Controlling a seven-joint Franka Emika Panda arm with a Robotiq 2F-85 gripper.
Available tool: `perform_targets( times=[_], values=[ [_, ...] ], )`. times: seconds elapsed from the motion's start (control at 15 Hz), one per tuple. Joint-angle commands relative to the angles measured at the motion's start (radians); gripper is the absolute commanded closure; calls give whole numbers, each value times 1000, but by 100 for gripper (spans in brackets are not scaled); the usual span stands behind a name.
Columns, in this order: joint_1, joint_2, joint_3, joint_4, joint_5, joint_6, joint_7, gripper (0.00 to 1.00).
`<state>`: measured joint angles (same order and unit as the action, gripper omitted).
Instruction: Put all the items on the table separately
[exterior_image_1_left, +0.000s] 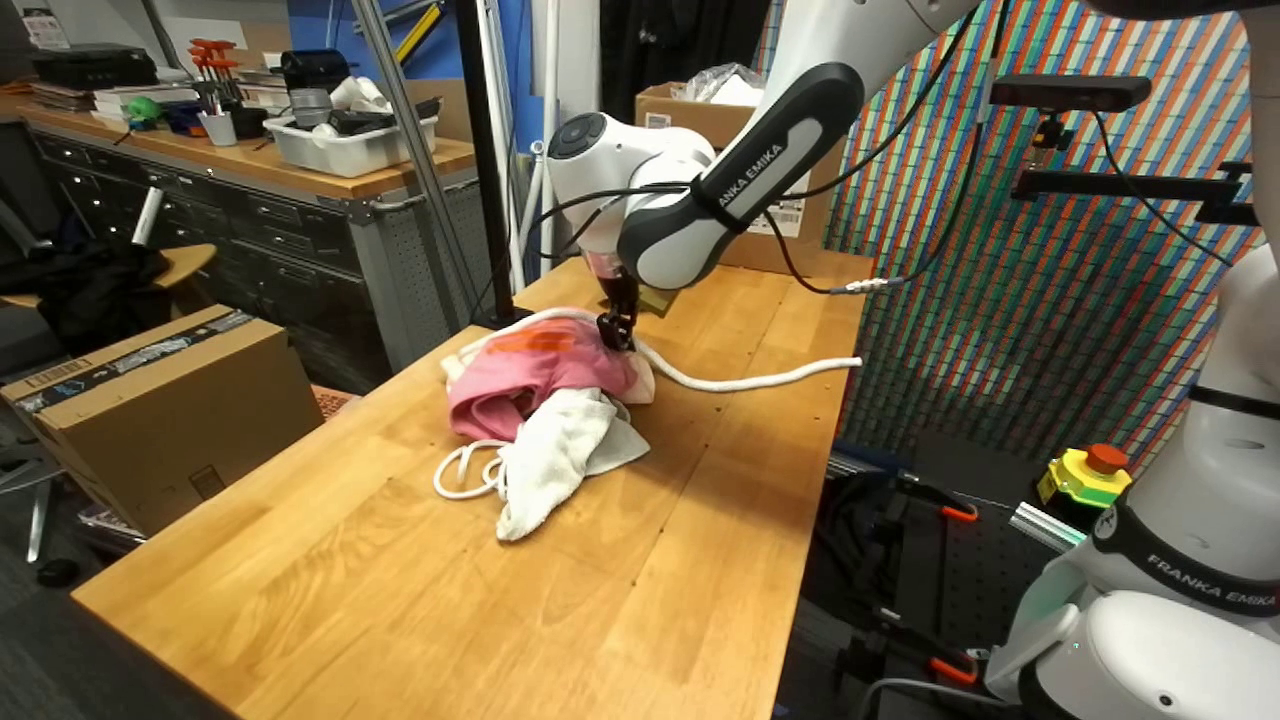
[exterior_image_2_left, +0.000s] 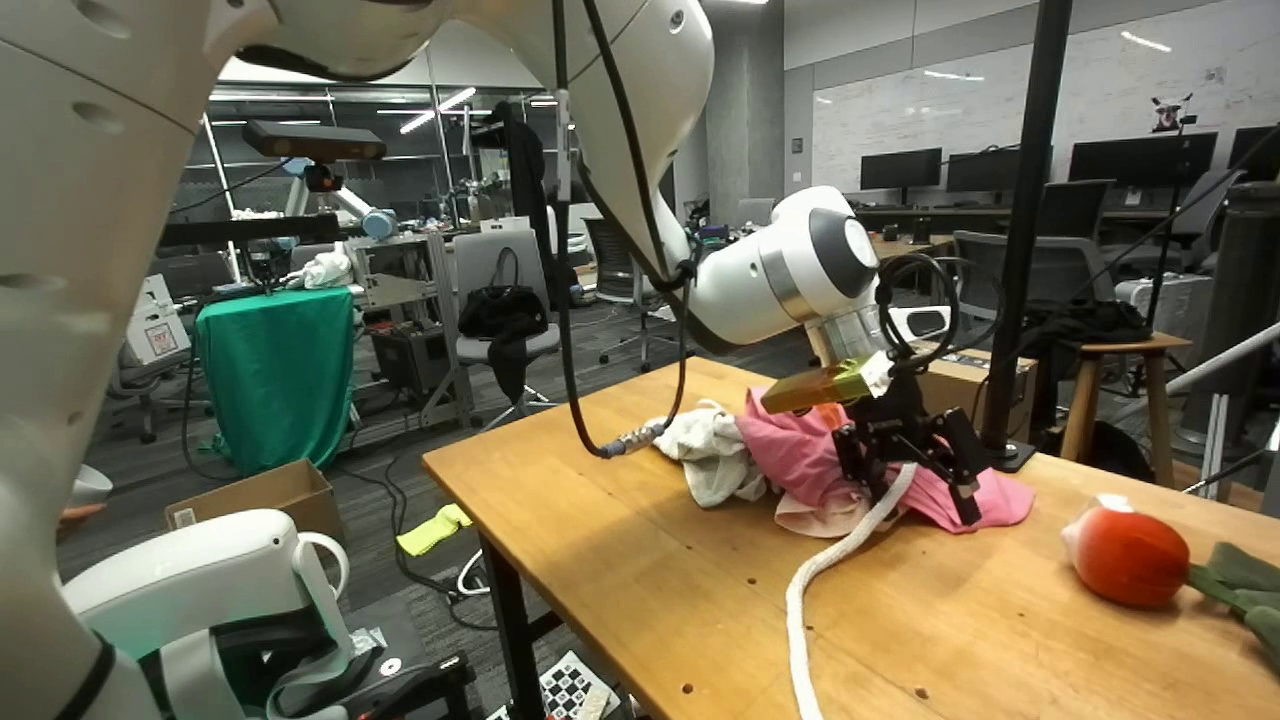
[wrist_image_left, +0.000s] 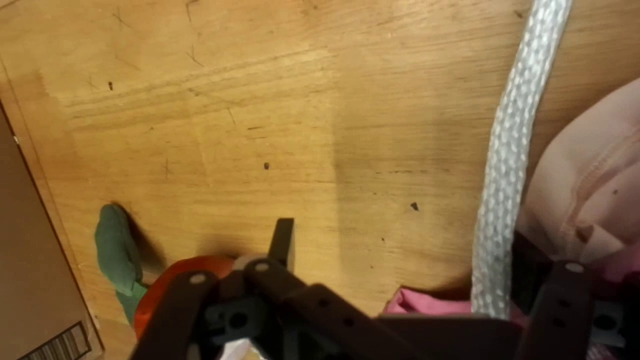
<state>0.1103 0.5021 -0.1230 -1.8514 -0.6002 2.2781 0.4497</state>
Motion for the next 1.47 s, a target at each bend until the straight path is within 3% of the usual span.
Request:
perform_targets(
  times=[0.0, 0.27, 0.53, 0.67, 0.8, 1.4],
  values=[
    [-1, 21, -18, 30, 10, -17, -22, 34],
    [-3, 32, -30, 33, 11, -26, -23, 67],
    [-11, 34, -45, 43, 13, -49, -15, 92],
    [-18, 29, -54, 51, 16, -60, -8, 96],
    [-29, 21, -66, 61, 19, -71, 2, 92],
    [-71, -40, -121, 84, 18, -109, 92, 92]
  ],
)
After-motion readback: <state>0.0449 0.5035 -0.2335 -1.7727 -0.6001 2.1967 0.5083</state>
